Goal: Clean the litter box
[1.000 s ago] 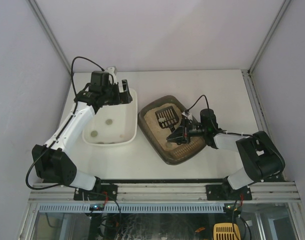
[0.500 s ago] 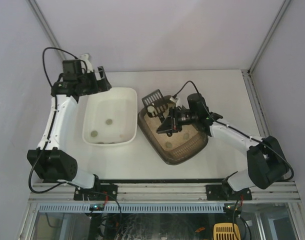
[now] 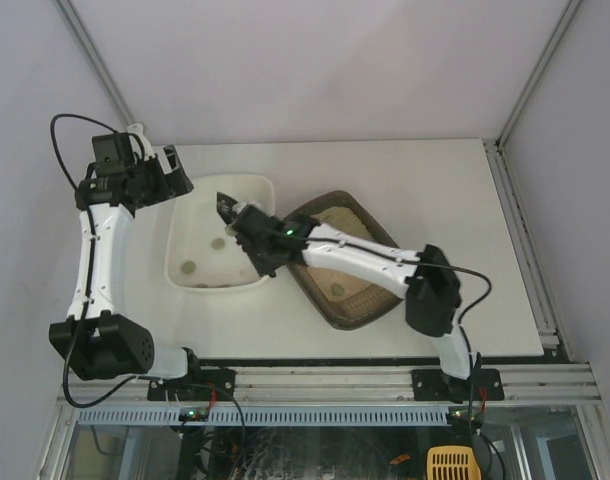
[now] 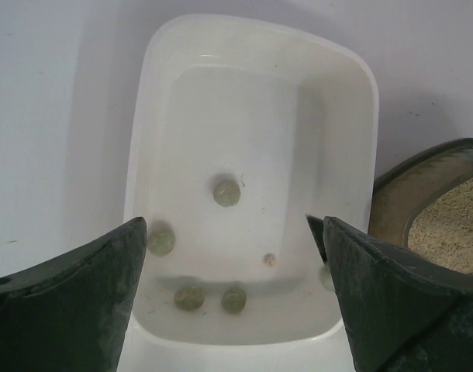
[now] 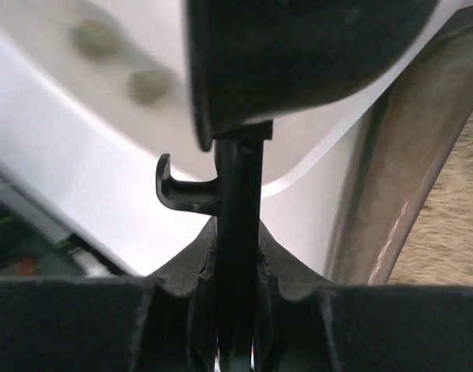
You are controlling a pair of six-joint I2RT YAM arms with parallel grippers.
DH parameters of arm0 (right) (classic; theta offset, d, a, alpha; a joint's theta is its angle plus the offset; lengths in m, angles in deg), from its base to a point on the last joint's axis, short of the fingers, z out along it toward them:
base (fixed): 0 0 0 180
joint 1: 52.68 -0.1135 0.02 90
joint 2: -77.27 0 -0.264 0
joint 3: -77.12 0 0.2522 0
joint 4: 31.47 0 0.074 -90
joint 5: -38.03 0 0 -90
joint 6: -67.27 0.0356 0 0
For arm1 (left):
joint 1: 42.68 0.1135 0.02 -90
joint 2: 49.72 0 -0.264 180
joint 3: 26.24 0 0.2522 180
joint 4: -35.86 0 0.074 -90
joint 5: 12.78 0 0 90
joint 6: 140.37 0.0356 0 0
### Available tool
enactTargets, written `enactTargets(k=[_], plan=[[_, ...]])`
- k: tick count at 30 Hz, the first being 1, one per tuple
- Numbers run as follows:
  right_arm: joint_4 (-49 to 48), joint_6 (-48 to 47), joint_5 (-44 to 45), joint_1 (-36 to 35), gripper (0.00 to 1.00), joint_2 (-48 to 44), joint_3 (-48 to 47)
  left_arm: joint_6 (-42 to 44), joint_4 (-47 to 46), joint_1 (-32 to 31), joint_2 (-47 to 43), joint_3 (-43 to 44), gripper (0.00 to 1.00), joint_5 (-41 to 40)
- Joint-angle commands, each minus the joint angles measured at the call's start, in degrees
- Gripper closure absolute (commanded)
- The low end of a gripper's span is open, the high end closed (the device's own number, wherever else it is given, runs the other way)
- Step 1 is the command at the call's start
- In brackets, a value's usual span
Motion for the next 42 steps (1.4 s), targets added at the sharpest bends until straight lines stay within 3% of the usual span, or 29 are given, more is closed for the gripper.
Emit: enactTargets(k=[1, 5, 14, 17, 21, 26, 30, 32, 36, 38, 42], plan=[[18.2, -9.4, 38.0, -7.6, 1.0, 10.5, -11.7, 1.4, -2.4, 0.4, -5.3, -2.2, 0.01, -3.8], [17.2, -10.3, 41.8, -9.3, 1.0, 12.2, -12.7, 2.0, -2.4, 0.5, -5.8, -3.3, 0.01, -4.2], [10.3, -10.5, 46.0, -10.0, 1.0, 5.2, -6.9, 3.2, -3.3, 0.5, -4.6, -3.1, 0.01, -2.2], [9.5, -9.3, 43.6, -9.3, 1.0, 0.2, -3.3, 2.6, -3.0, 0.5, -3.6, -2.1, 0.02, -2.0], [10.2, -6.7, 33.4, -5.7, 1.0, -10.1, 3.4, 1.3, -3.3, -0.5, -2.2, -1.9, 0.02, -2.2], [11.8, -0.8, 19.5, 2.8, 1.0, -22.6, 14.2, 5.5, -3.4, -8.3, 1.2, -1.0, 0.02, -0.7], [6.7, 4.6, 8.4, 11.0, 1.0, -34.8, 25.5, 13.4, -2.8, -15.8, 7.8, 3.1, 0.0, 2.1], [3.4, 7.6, 4.9, 13.5, 1.0, -40.8, 31.0, 14.9, -0.5, -20.1, 12.9, 7.9, 0.0, -1.9], [-0.8, 13.2, 6.0, 13.6, 1.0, -51.8, 39.1, 12.9, 4.3, -26.8, 21.3, 16.1, 0.0, -7.7], [-2.2, 15.9, 7.0, 13.6, 1.0, -56.5, 42.0, 11.1, 3.4, -30.3, 21.7, 15.6, 0.0, -11.8], [-3.8, 19.4, 8.8, 14.0, 1.0, -64.9, 47.5, 10.3, -2.7, -41.1, 18.1, 10.9, 0.0, -28.5]])
